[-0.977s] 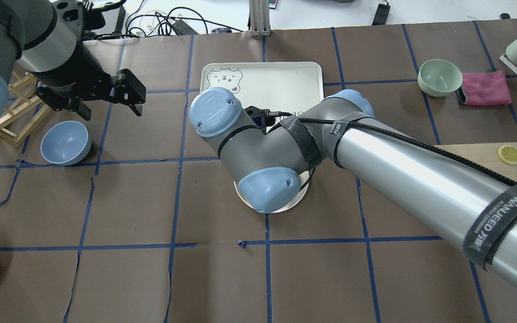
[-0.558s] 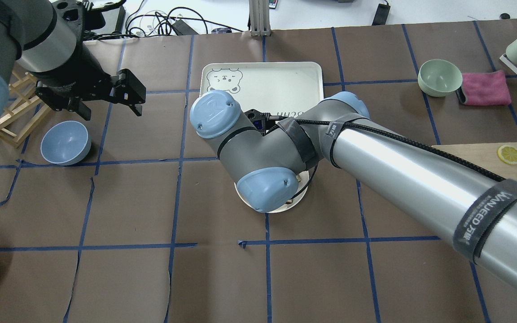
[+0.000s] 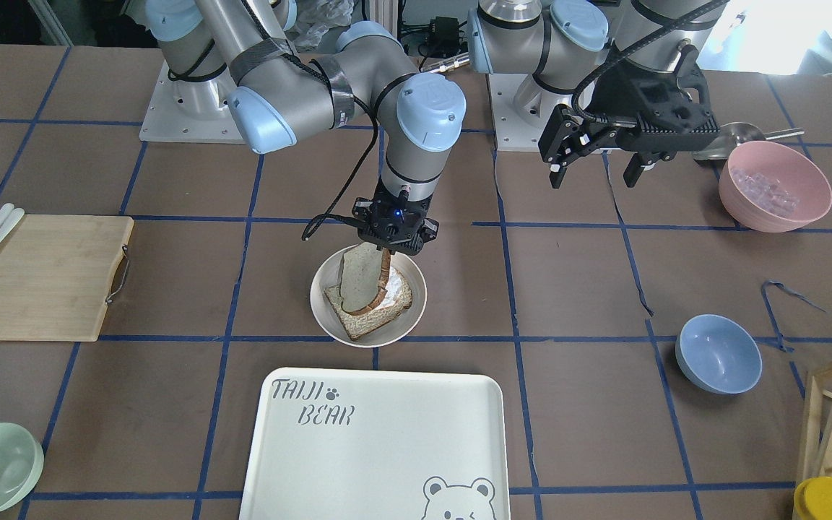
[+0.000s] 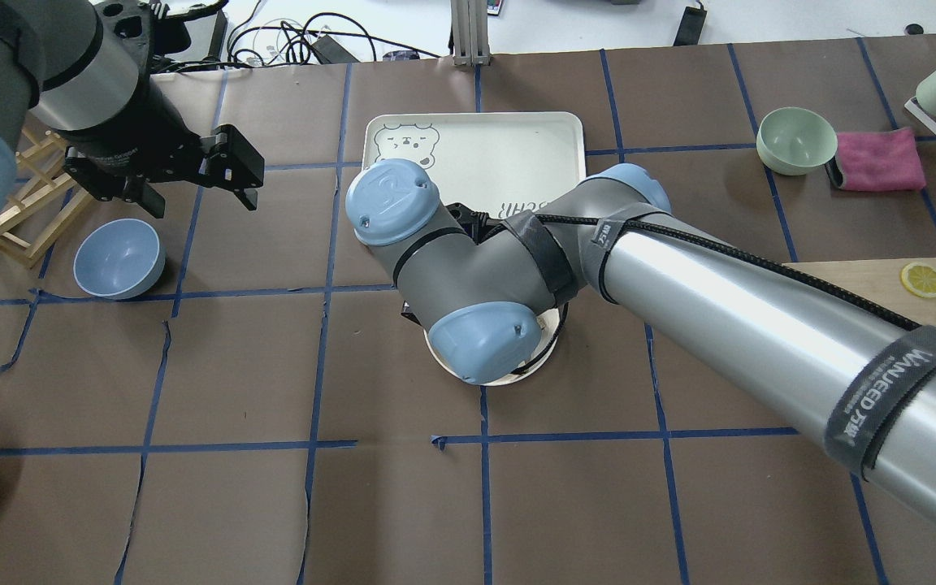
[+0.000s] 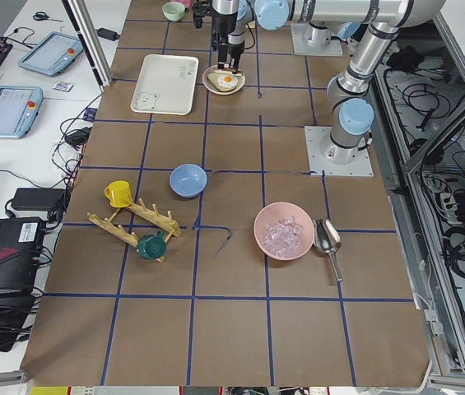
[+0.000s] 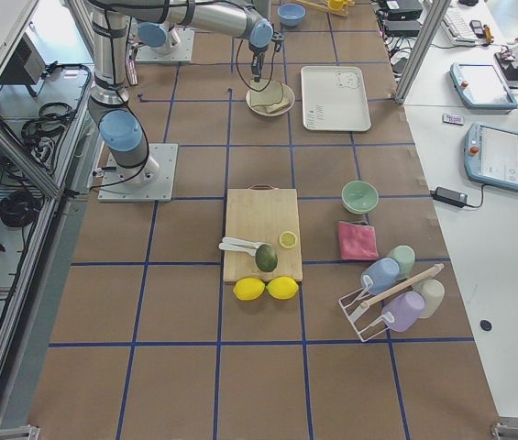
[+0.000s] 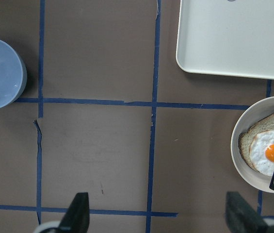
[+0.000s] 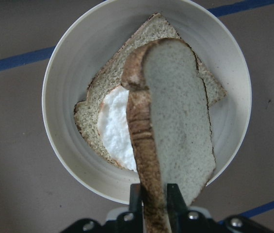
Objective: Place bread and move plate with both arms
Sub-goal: 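Lower the bread slice onto the egg toast and open the right gripper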
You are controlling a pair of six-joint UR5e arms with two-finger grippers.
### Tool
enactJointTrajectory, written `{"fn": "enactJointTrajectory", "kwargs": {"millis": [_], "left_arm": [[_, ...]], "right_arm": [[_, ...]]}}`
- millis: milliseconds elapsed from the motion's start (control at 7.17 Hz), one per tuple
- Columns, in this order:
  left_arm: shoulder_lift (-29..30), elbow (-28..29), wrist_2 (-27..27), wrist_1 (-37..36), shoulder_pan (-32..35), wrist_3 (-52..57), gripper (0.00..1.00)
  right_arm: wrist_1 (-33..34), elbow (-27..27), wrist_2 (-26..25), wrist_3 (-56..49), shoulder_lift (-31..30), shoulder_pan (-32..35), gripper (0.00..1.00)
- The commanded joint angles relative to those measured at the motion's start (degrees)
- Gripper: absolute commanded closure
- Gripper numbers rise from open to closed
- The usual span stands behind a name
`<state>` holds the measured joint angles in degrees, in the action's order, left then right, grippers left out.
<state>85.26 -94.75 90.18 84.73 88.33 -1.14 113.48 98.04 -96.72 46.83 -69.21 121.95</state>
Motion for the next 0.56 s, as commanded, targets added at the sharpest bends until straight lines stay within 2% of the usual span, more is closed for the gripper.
{"fn": "enactJointTrajectory", "kwargs": {"millis": [0, 140, 279, 419], "left_arm": [[0.00, 0.00, 0.00, 0.00, 0.00, -0.09, 0.00], [0.00, 0.00, 0.00, 0.00, 0.00, 0.00, 0.00], [0.00, 0.00, 0.00, 0.00, 0.00, 0.00, 0.00], [0.00, 0.00, 0.00, 0.00, 0.00, 0.00, 0.00]], "right_arm": [[1.38, -0.04, -0.14, -0.34, 0.04, -0.75, 0.21], [4.35, -0.22, -0.40, -0.51, -0.05, -1.10, 0.03], [4.64, -0.39, -0.40, -1.81, -0.31, -3.10, 0.00], [3.95, -1.26, 0.21, -9.48, -1.79, -6.86, 0.00]]}}
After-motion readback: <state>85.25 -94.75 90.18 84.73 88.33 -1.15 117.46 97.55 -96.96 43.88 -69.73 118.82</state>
